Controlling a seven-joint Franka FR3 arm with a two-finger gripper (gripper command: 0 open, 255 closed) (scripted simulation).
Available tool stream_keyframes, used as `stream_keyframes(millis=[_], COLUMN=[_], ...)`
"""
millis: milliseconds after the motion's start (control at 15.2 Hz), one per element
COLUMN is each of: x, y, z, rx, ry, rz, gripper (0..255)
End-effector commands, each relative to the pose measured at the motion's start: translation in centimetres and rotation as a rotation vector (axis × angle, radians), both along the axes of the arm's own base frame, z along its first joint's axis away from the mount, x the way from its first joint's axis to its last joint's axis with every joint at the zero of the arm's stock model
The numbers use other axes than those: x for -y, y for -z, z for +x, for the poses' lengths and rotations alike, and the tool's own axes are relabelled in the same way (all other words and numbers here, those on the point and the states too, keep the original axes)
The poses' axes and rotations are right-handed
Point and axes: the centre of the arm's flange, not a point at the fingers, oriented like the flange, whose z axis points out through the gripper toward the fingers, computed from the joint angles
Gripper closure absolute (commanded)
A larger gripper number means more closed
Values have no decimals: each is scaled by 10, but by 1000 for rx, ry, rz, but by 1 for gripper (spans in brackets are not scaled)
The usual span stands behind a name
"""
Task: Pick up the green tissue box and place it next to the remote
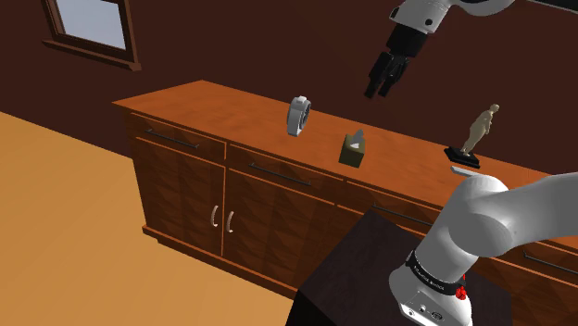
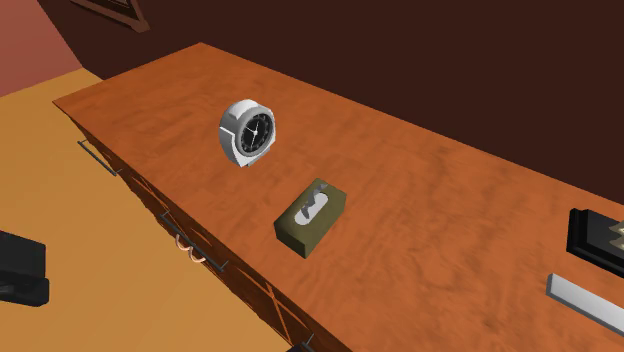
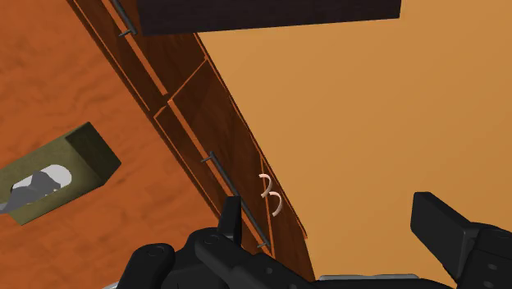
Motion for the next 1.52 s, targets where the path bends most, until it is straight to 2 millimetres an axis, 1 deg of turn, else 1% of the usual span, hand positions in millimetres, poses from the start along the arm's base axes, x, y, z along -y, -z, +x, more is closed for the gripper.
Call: stream_keyframes(millis=[0,726,1452], x=[0,141,275], y=[0,64,142], z=[0,32,62], rx=[0,13,26], ry=[0,28,56], rz=[0,99,197], gripper=[0,0,0])
